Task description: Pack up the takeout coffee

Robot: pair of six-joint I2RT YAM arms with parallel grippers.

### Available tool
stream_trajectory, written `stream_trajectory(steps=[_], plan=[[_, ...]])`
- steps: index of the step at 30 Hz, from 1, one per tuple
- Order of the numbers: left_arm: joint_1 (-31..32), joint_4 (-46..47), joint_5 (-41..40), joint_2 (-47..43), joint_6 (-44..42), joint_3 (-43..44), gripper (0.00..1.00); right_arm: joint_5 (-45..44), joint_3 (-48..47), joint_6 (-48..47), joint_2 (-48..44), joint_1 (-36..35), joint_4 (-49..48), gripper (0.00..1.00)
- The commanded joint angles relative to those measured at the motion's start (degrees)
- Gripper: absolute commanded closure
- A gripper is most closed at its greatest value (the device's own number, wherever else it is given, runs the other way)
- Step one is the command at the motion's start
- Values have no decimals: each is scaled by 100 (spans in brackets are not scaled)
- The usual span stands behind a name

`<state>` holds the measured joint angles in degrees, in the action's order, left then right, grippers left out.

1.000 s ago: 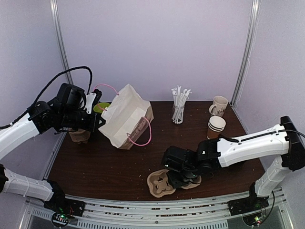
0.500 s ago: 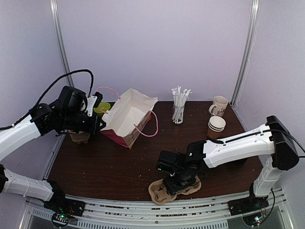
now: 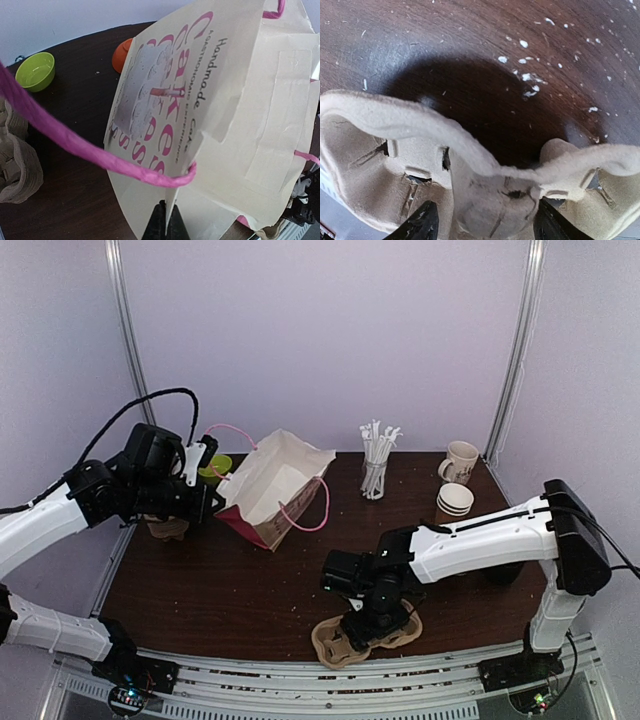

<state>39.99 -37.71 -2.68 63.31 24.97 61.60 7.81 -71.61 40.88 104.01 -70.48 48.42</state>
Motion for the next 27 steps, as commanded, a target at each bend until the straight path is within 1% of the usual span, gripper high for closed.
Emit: stream_trajectory(steps=[1, 11, 14, 18, 23, 27], plan=[[31, 212, 101, -50, -86, -94, 100, 180, -214, -232, 189, 103, 351, 35], [31, 221, 66, -161, -71, -235, 100, 162, -151, -204, 228, 172, 207, 52], [30, 213, 46, -182, -71, -234, 100, 172, -69, -121, 126, 162, 51, 56], [29, 212, -20, -211, -62, -240, 100, 21, 45, 32, -206, 125, -199, 59], [27, 212, -98, -240, 11, -247, 100, -426, 211, 269, -770, 11, -560, 60], [32, 193, -158, -224, 27, -191, 100, -862, 370, 373, -1250, -90, -592, 61]])
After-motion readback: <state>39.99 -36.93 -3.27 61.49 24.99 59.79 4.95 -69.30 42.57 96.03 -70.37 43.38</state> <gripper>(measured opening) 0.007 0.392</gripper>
